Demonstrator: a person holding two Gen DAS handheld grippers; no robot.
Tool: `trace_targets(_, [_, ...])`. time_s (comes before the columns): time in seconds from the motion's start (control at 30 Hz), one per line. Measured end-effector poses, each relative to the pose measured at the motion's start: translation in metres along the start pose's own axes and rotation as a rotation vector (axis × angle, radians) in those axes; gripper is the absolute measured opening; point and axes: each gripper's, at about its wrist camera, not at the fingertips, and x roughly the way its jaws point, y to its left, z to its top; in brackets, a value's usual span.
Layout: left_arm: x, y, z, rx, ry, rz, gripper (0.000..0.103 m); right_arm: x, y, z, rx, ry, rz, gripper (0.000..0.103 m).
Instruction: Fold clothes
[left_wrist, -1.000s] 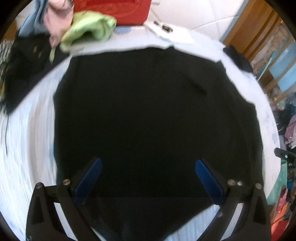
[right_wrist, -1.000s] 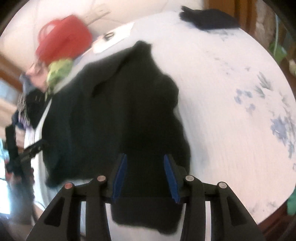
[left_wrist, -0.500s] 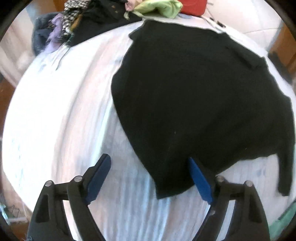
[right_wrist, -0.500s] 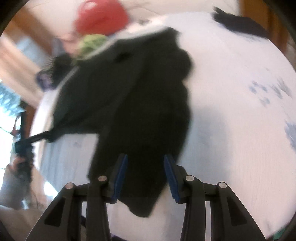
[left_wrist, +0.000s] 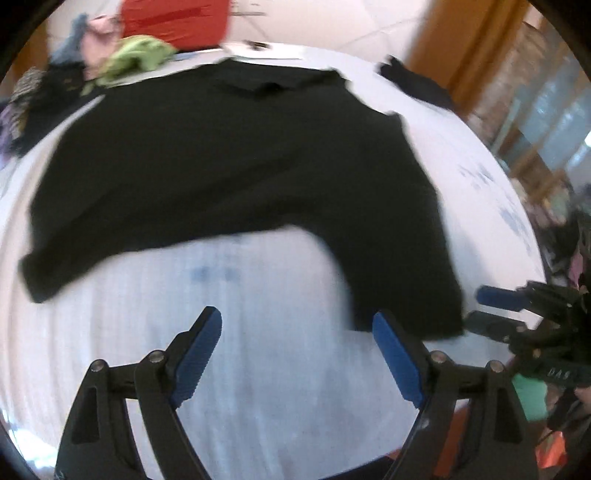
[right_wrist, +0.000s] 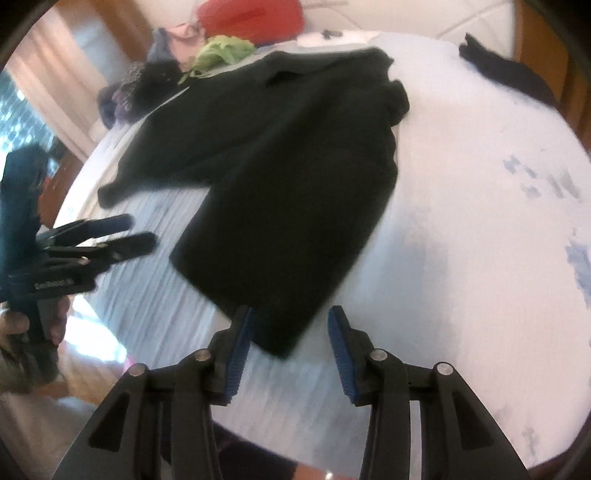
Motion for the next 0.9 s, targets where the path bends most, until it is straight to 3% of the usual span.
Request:
trace_targets(0.37, [0.028, -0.031, -0.007, 0.108, 0.021, 0.078, 0.078, 0.015, 0.018, -0.017, -0.1, -0.036, -0.056, 0.042])
trace_targets(0.43, [0.026, -0.034, -0.007, 0.123, 0.02, 0.068, 0.066, 0.017, 0.023, -0.017, -0.135, -0.057, -0.072, 0.042])
trace_targets(0.47, [0.025, -0.036, -0.006, 0.128, 0.025, 0.056, 0.047, 0.02, 0.025, -0.016, -0.136, -0.062, -0.073, 0.042])
trace_targets(0.5, [0.024, -0.038, -0.004, 0.126, 0.036, 0.03, 0.022, 0.022, 0.027, -0.014, -0.136, -0.066, -0.075, 0.042])
trace_targets(0.57, [0.017, -0.041, -0.002, 0.121, 0.033, 0.015, 0.014, 0.022, 0.024, -0.01, -0.123, -0.072, -0.058, 0.015])
trace_targets(0.6, [0.012, -0.043, 0.0, 0.123, 0.021, 0.014, 0.007, 0.018, 0.02, -0.009, -0.108, -0.075, -0.037, 0.013])
trace_targets(0.73, [-0.014, -0.04, 0.023, 0.082, -0.017, -0.055, 0.007, -0.007, 0.01, 0.012, -0.066, -0.137, 0.043, 0.013])
trace_targets(0.9, [-0.022, -0.028, 0.082, 0.055, -0.047, -0.078, 0.007, -0.037, -0.008, 0.076, -0.05, -0.22, 0.092, 0.013])
